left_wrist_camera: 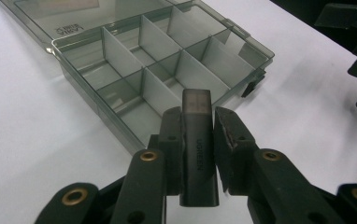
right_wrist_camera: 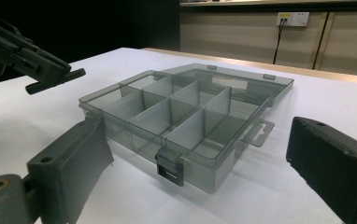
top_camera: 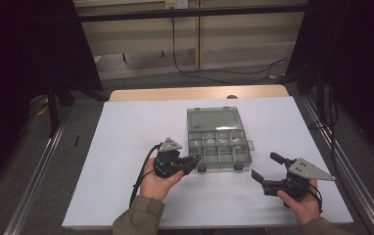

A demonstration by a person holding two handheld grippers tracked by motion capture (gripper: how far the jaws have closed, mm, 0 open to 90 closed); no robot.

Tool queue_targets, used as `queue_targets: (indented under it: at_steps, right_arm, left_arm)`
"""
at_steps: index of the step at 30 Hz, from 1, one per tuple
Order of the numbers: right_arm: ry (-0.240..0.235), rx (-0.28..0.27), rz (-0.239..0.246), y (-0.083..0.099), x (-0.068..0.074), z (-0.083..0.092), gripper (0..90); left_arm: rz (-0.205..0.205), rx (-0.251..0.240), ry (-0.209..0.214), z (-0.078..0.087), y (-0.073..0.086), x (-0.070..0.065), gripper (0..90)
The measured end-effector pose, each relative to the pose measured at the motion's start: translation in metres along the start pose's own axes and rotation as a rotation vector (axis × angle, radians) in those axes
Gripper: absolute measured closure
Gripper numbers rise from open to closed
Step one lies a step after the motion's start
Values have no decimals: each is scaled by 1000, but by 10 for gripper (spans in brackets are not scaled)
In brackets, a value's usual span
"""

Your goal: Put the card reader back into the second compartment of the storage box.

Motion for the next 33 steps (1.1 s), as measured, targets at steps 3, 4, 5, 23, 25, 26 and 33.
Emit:
queue_targets:
  at_steps: [3, 4, 5, 23, 25, 26, 33]
  right_arm:
    - [2, 1, 0, 0, 0, 0, 53]
    - [1, 0, -2, 0, -1, 0, 53]
    - [1, -2, -5, -1, -1, 0, 53]
    - [-6, -2, -1, 0, 1, 0, 58]
    - [-7, -2, -2, 0, 1, 0, 59]
    - [-8, -2, -2, 0, 2, 1, 59]
    - [-11, 3, 1, 0, 3, 0, 61]
  left_arm:
    - [1, 5, 1, -2, -1, 3, 740]
    - [1, 4, -5, -3, -2, 4, 740]
    - [2, 5, -3, -4, -2, 4, 740]
    - [2, 5, -25, -14, -11, 13, 740]
    - [4, 10, -25, -14, -11, 14, 740]
    - [7, 7, -29, -15, -12, 15, 740]
    - [10, 4, -29, -19, -14, 16, 740]
Point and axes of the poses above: each handheld gripper's, and its own axes: z roughly backward along the jaws, y roughly out of its underside, x roughly to its left, the point moved 10 cm from there along -z, roughly forward along the jaws, and after that the axes turned 15 degrees about -z, right-handed, at the moved point
